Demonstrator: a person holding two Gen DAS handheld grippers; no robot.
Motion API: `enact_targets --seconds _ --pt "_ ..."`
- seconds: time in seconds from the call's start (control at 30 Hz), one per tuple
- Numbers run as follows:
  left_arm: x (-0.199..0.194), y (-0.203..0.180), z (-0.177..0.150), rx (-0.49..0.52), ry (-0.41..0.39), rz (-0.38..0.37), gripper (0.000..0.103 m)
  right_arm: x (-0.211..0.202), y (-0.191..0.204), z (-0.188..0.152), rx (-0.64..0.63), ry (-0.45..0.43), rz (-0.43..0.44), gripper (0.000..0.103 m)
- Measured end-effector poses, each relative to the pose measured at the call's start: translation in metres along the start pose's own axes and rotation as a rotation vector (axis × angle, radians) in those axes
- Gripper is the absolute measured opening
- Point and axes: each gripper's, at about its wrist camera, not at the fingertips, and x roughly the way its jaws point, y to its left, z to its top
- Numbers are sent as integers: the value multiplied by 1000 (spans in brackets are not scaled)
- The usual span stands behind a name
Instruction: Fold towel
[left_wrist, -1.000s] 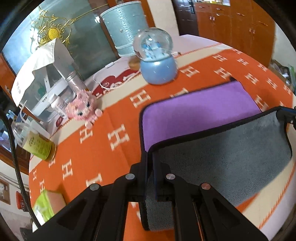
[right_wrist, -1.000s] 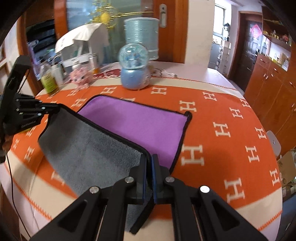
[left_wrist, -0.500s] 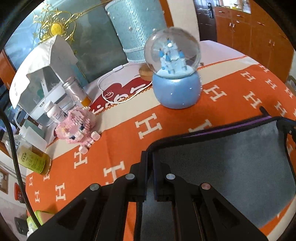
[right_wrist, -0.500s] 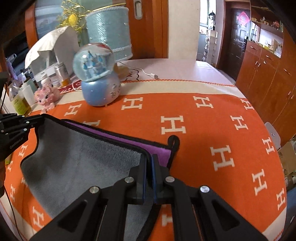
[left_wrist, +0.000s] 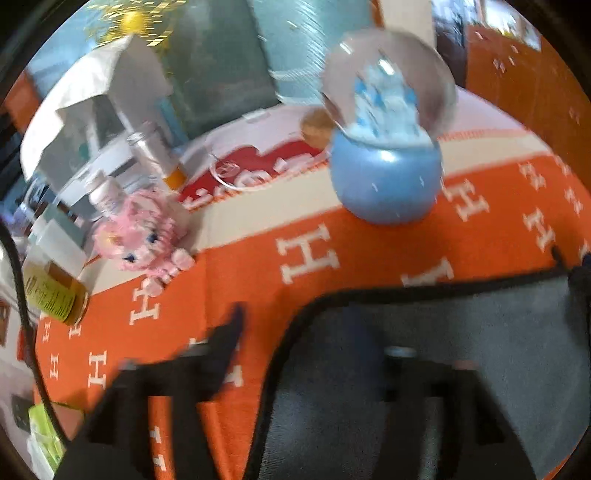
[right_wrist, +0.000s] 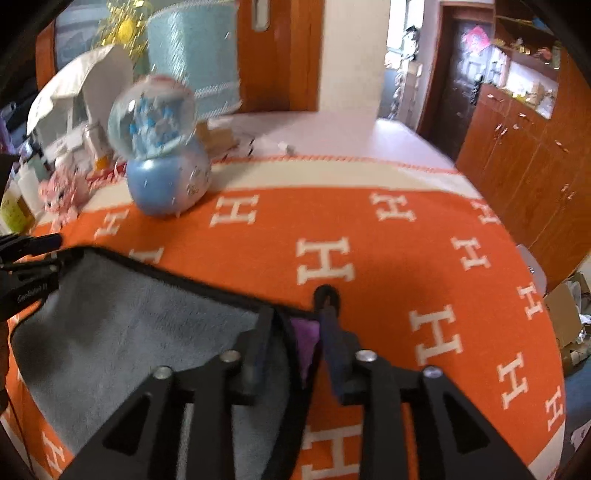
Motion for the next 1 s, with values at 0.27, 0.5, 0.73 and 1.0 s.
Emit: enact_targets --seconds 0.27,0.5,0.73,1.0 --pt "-69 10 13 -36 -105 -1 102 -49 -6 25 36 -43 13 49" --pt "-157 12 14 -40 -215 -10 102 -110 14 34 -2 -81 78 49" --pt "-233 20 -1 -88 -252 8 102 -174 37 33 -46 -108 133 50" --pt "-294 28 -47 -160 -262 84 102 -222 50 4 -79 -102 173 50"
